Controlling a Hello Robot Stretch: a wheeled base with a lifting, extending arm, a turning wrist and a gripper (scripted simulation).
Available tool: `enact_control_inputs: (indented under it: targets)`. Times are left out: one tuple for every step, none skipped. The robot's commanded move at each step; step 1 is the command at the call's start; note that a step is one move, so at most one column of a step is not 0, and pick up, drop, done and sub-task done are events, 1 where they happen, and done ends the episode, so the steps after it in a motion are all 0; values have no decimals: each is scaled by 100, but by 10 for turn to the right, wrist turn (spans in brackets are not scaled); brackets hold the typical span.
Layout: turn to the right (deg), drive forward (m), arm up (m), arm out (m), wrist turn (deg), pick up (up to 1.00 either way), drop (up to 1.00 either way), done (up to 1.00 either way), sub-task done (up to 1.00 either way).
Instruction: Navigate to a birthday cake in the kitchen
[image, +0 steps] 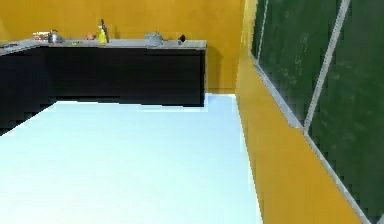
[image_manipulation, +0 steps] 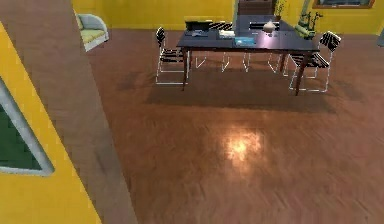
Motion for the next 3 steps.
enact_control_inputs:
  targets:
    - [0,100,0,0,0,0,0,0,0]
    - [0,100,0,0,0,0,0,0,0]
    - [0,35,0,0,0,0,0,0,0]
